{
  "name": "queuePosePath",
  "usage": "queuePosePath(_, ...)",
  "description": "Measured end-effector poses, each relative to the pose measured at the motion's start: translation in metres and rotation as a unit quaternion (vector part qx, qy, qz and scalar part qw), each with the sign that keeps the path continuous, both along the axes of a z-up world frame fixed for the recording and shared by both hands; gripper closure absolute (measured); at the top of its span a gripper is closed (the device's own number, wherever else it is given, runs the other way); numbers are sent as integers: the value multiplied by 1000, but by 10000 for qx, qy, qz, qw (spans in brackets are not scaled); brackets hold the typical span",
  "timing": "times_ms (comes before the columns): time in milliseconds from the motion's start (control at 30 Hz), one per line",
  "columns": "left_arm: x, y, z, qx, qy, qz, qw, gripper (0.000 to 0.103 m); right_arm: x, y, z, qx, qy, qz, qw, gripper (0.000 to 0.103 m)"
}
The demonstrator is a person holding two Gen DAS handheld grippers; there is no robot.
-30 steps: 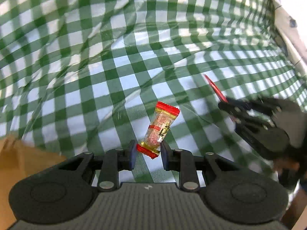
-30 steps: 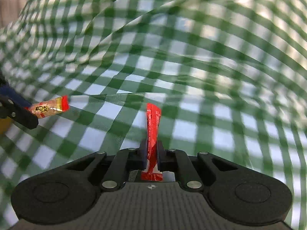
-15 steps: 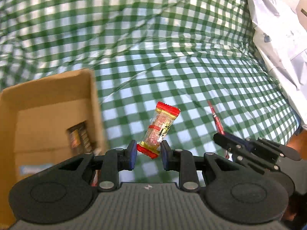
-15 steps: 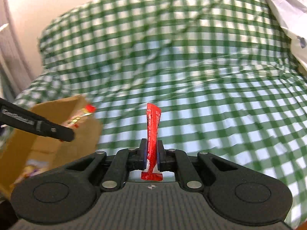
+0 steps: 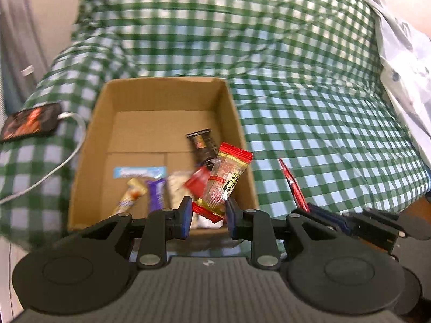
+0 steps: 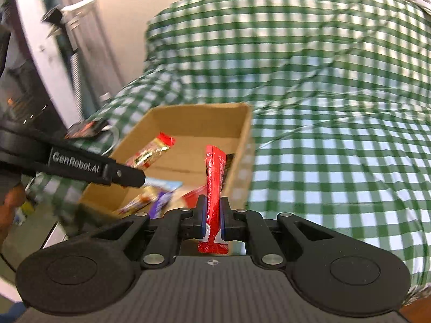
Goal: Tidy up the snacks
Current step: 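Carry the red candy and red stick over the box and lower them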
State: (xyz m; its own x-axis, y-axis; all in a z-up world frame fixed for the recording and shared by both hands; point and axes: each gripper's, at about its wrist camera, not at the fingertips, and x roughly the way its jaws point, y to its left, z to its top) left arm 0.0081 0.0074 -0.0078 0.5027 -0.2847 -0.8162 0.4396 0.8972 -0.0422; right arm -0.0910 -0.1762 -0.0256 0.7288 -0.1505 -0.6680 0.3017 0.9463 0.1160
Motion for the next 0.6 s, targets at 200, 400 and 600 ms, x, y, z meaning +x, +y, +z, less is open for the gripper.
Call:
queuePosePath(200, -24, 43, 6, -98, -128, 239, 9996, 74, -11, 49, 4, -111, 79, 278, 9995, 94)
queuePosePath(400, -37, 59, 8, -192, -185, 354, 9990, 74, -23, 73, 9, -271, 82, 442, 9986, 94)
queuePosePath(600, -45, 65, 8, -231, -229, 397, 9987, 74, -31, 80, 13, -353, 48, 474, 9982, 94)
